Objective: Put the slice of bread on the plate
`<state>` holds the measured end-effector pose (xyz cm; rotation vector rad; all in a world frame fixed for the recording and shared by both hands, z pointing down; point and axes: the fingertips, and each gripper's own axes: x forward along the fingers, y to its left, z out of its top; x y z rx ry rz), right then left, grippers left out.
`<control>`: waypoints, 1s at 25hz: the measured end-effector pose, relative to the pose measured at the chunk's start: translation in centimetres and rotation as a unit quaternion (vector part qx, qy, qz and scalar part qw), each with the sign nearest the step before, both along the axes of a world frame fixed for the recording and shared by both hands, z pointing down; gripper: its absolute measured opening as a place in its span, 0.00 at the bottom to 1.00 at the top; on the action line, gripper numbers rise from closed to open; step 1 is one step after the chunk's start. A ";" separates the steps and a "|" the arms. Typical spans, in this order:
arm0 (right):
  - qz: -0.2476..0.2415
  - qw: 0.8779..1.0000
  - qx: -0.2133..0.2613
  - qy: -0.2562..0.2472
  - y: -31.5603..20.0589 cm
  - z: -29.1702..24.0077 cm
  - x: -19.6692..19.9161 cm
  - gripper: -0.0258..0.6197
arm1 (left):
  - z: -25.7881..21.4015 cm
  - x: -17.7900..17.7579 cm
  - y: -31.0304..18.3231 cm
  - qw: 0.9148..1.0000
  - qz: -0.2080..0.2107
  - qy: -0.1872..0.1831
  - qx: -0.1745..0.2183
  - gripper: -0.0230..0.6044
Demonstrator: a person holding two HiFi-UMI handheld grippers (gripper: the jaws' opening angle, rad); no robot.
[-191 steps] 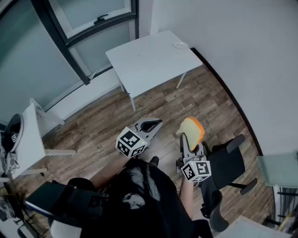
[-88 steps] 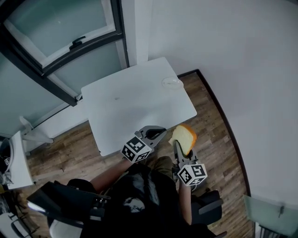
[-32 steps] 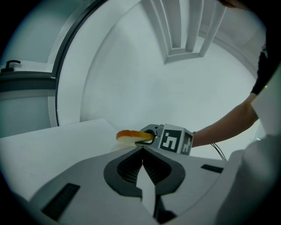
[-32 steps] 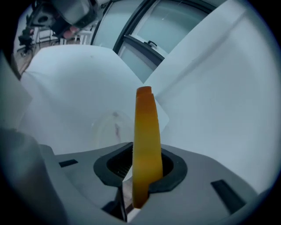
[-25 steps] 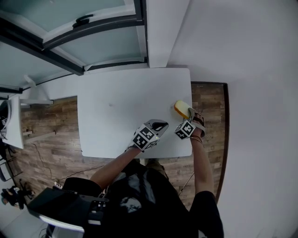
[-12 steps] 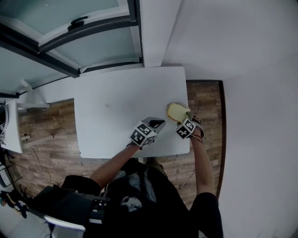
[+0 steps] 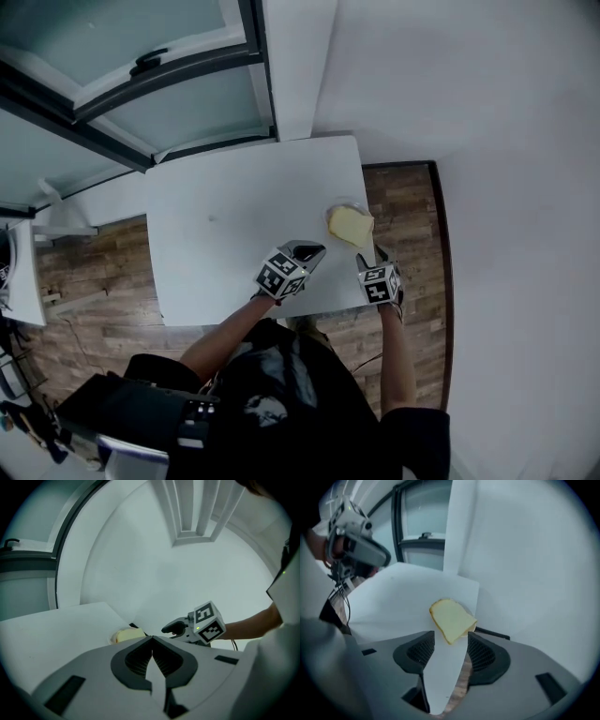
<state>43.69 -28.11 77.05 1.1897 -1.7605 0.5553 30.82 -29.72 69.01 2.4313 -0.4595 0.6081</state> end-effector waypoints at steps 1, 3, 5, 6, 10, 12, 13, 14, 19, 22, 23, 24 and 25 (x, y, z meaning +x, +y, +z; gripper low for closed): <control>0.022 0.999 0.027 -0.022 0.5 -1.8 -0.4 0.37 | -0.5 -0.1 0.2 1.000 0.000 0.003 0.006 0.04; 0.057 0.994 0.077 -0.058 1.7 -5.4 -1.0 0.30 | -1.6 -0.2 0.6 1.000 -0.002 0.008 0.021 0.04; 0.090 0.984 0.125 -0.086 2.9 -8.8 -1.4 0.25 | -2.9 -0.2 1.0 0.999 -0.002 0.014 0.038 0.04; 0.107 0.978 0.147 -0.099 3.4 -10.4 -1.6 0.20 | -3.6 -0.2 1.2 0.999 -0.002 0.018 0.048 0.04; 0.161 0.952 0.222 -0.133 5.9 -15.6 -1.7 0.09 | -7.0 -0.4 2.4 0.995 -0.008 0.040 0.089 0.04; 0.177 0.941 0.244 -0.151 7.1 -17.2 -1.7 0.08 | -8.3 -0.6 3.1 0.993 -0.010 0.049 0.105 0.04; 0.184 0.936 0.252 -0.161 7.6 -18.0 -1.9 0.08 | -8.7 -0.7 3.5 0.992 -0.010 0.051 0.111 0.04; 0.189 0.932 0.260 -0.168 8.0 -18.7 -2.0 0.08 | -8.9 -0.8 3.8 0.992 -0.008 0.050 0.115 0.04; 0.200 0.922 0.291 -0.162 9.5 -20.8 -1.7 0.06 | -9.6 -1.3 5.0 0.993 -0.011 0.064 0.097 0.04; 0.202 0.920 0.296 -0.157 9.8 -21.2 -1.5 0.06 | -10.6 -1.6 4.7 0.992 -0.022 0.065 0.110 0.04; 0.203 0.919 0.298 -0.157 10.0 -21.3 -1.5 0.06 | -10.9 -1.7 4.6 0.991 -0.023 0.064 0.117 0.04; 0.203 0.918 0.300 -0.158 10.1 -21.4 -1.5 0.06 | -11.1 -1.9 4.6 0.990 -0.025 0.064 0.122 0.04; 0.204 0.917 0.303 -0.159 10.2 -21.6 -1.5 0.06 | -11.3 -2.0 4.5 0.990 -0.026 0.065 0.125 0.04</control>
